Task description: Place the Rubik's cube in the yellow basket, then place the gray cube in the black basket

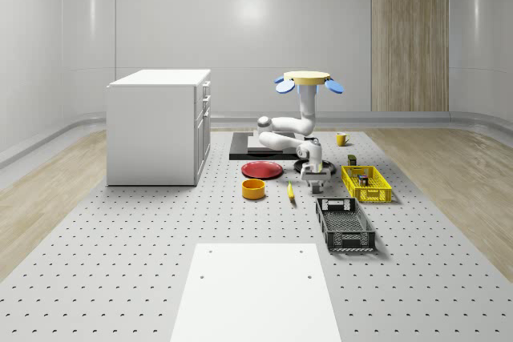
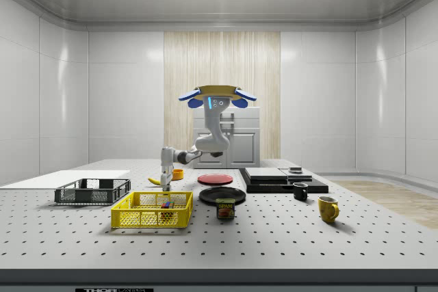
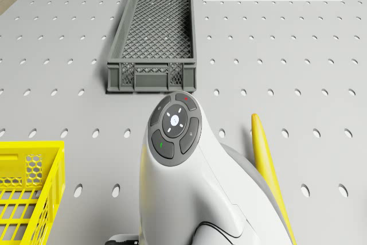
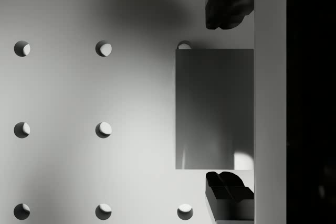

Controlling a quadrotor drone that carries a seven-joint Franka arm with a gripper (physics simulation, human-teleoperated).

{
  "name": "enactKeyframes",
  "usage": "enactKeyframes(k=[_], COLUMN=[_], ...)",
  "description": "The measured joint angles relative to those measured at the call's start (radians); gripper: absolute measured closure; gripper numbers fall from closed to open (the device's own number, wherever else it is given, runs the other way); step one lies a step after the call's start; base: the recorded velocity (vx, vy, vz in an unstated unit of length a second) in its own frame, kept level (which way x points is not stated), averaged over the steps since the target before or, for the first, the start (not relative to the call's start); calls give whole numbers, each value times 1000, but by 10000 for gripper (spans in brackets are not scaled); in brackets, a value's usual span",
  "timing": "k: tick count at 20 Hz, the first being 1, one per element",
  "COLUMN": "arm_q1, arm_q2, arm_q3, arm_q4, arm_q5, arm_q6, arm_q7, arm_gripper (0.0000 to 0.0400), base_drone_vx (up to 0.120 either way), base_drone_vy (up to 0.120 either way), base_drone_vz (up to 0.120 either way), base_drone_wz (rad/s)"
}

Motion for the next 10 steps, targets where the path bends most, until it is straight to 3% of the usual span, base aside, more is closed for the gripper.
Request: enactKeyframes(k=[10], arm_q1=[-2], arm_q2=[5], arm_q3=[-15], arm_q4=[6], arm_q5=[-16], arm_q6=[3], arm_q7=[-1], arm_gripper=[0], base_drone_vx=[0], base_drone_vy=[0], base_drone_vz=[0], base_drone_wz=[0])
